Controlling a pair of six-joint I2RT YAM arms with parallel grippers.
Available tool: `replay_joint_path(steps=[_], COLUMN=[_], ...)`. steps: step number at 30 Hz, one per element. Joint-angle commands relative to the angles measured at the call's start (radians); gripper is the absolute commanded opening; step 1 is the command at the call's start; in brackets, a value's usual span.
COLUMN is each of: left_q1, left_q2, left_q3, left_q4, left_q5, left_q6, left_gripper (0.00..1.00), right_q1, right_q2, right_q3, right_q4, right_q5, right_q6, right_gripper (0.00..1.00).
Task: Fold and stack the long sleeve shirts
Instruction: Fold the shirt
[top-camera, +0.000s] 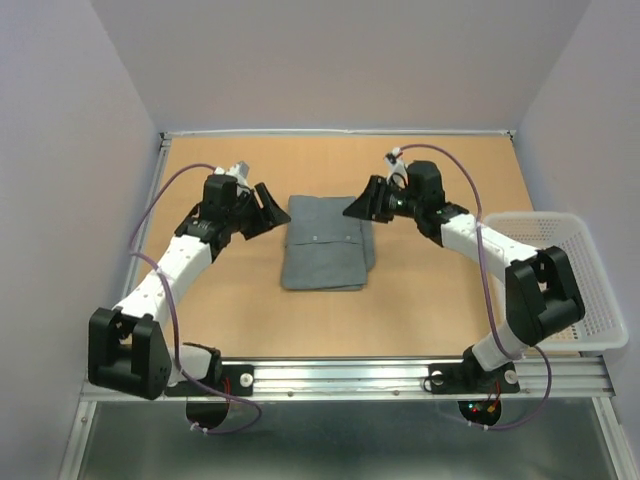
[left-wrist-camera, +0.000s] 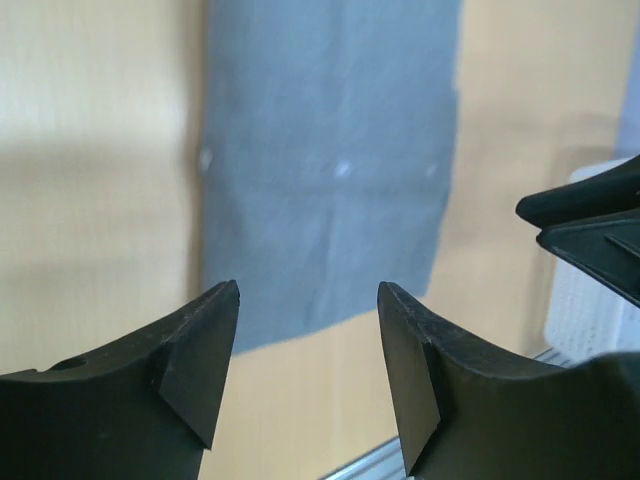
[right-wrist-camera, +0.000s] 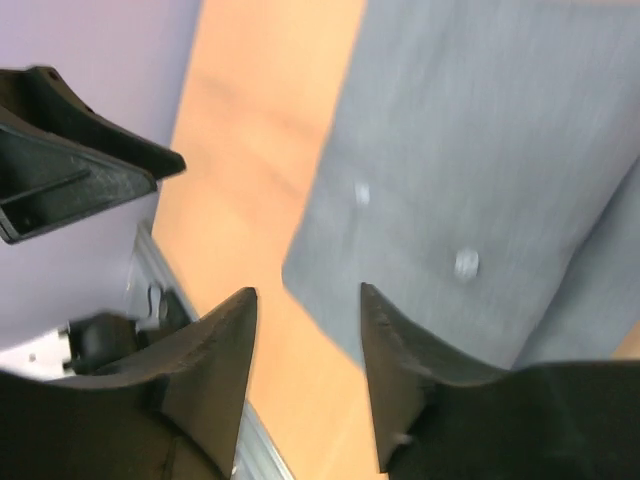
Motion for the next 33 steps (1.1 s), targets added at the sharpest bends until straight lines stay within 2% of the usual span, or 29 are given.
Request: replay_joint_path(steps=[1, 3, 8, 12, 17, 20, 27, 31, 33], left_q1=[0.008, 0.008, 0.006, 0.006, 0.020, 0.043, 0.069, 0.081, 0.075], left_q2=[0.139, 0.204, 0.431, 0.615, 0.808, 0.923, 0.970, 0.883, 0.741], left_q3=[0.120, 0.189, 0.384, 0.467, 0.519, 0.550, 0.498, 0.439, 0.396], left_q4=[0.098, 0.179, 0.256, 0.331, 0.434, 0.461, 0.507, 0.540, 0.540], left_q5=[0.060, 0.077, 0.099, 0.125, 0.145, 0.175, 0.154, 0.163, 0.161], left_q6=[-0.027, -0.050, -0.066, -0.081, -0.093, -0.116, -0.096, -0.098, -0.087], left_gripper=[0.70, 0.70, 0.69, 0.65, 0.62, 0.61, 0.60, 0.60, 0.60], right_q1=[-0.026, -0.026, -0.024, -0.027, -0.040, -0.066, -0.121, -0.133, -0.133], right_q2=[0.077, 0.131, 0.275, 0.454, 0.594, 0.678, 0.659, 0.575, 0.510], right_q3=[0.210, 0.264, 0.321, 0.377, 0.368, 0.336, 0.203, 0.235, 0.259], right_q4=[0.002, 0.034, 0.316, 0.454, 0.539, 0.598, 0.640, 0.617, 0.562], right_q5=[0.079, 0.102, 0.136, 0.153, 0.242, 0.242, 0.239, 0.178, 0.136], right_q6=[0.027, 0.066, 0.258, 0.365, 0.405, 0.452, 0.419, 0.364, 0.344], right_gripper=[0.55, 0.57, 0.56, 0.53, 0.51, 0.50, 0.50, 0.50, 0.50])
